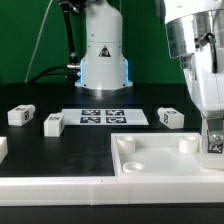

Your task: Assemble one leg

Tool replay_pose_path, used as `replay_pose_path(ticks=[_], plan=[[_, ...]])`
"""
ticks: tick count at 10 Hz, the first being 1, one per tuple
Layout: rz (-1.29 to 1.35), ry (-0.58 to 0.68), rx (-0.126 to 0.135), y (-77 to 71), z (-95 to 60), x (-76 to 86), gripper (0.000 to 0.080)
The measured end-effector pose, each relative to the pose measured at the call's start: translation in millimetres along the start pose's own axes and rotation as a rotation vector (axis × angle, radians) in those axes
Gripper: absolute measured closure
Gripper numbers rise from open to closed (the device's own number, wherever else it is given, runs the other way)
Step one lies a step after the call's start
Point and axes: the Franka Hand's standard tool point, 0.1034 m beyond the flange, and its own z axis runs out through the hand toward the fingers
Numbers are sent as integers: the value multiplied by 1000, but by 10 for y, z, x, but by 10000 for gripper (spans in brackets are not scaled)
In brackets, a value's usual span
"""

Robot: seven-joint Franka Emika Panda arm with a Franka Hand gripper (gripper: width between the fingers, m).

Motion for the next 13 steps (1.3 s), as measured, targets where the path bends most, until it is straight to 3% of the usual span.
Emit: replay_pose_path(ticks=[1,2,5,6,9,13], plan=[[-38,0,0,-1,0,3,324],[-55,1,1,-6,-2,9,210],[-402,3,-10,-4,1,15,153],[-502,-6,-33,8,0,-12,153],[-842,-9,-38,-40,-15,-29,151],[-1348,-7,-125,-104,-49,-132,151]])
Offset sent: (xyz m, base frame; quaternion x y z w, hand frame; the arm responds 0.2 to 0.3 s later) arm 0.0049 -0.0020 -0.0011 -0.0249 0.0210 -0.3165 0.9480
